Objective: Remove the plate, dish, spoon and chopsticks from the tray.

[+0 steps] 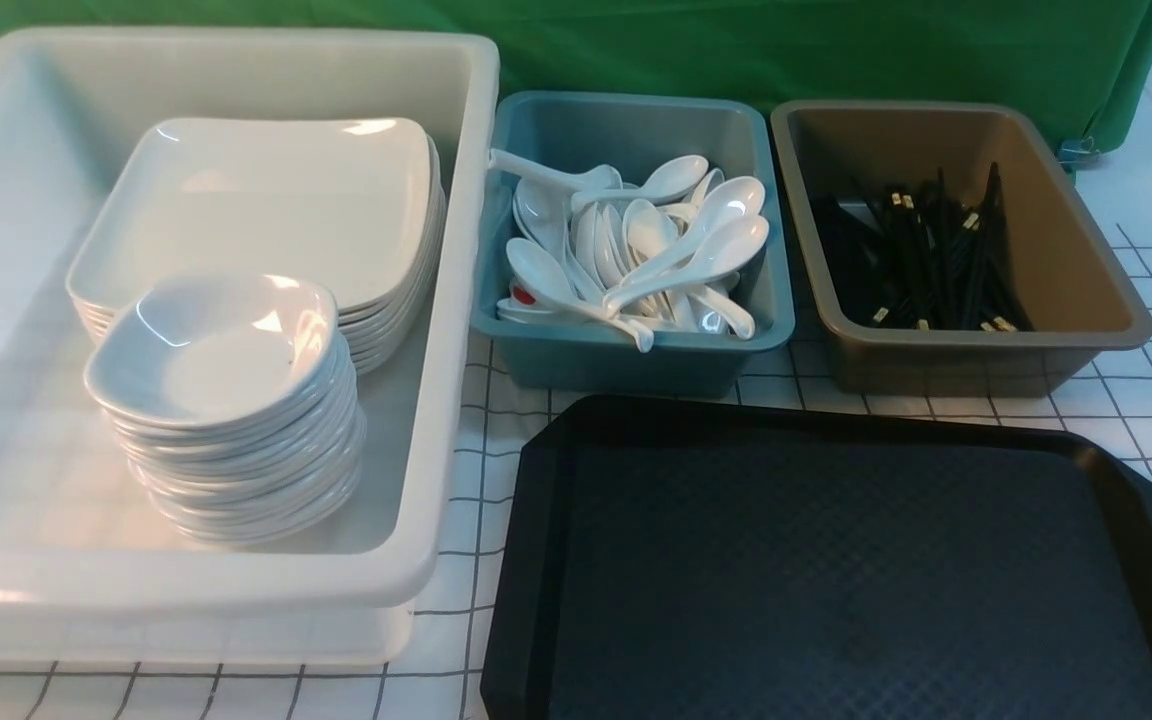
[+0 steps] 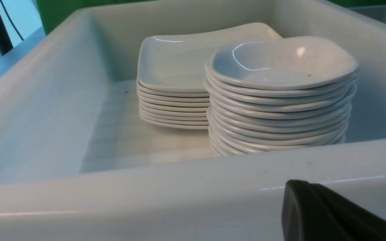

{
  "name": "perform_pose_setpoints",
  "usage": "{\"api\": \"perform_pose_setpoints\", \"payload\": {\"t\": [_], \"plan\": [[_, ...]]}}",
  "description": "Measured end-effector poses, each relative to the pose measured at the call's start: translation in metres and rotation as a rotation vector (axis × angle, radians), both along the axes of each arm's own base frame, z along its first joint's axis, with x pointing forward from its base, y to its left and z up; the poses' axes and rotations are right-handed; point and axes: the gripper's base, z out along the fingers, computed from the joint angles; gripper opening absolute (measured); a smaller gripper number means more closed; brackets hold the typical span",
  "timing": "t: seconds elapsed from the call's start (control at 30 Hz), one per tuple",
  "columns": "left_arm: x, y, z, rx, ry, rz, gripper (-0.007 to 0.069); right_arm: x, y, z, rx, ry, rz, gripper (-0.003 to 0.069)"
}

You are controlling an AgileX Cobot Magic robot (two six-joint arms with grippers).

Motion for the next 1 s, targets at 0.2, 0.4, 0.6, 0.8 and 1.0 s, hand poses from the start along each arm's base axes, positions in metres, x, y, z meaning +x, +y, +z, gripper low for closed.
{"api": "perform_pose_setpoints", "payload": {"t": [0.2, 0.4, 0.6, 0.8, 1.0], "plan": [[0.0000, 0.0000, -0.0002, 0.000, 0.002, 0.000, 0.0000, 0.0000, 0.0000, 0.0000, 0.006, 0.003, 0.002, 0.0196], [0.0000, 0.0000, -0.0002, 0.000, 0.002, 0.000, 0.0000, 0.0000, 0.0000, 0.0000, 0.010, 0.005, 0.003, 0.0207], [0.0000, 0.0000, -0.0002, 0.000, 0.002, 0.000, 0.0000, 0.0000, 0.0000, 0.0000, 0.011, 0.006, 0.003, 0.0216], [0.0000, 0.0000, -0.0002, 0.000, 0.002, 0.000, 0.0000, 0.0000, 0.0000, 0.0000, -0.014, -0.007, -0.004, 0.0233], [0.0000, 0.0000, -0.0002, 0.000, 0.002, 0.000, 0.0000, -0.0005, 0.0017, -0.0007, -0.067, -0.029, -0.001, 0.0237]]}}
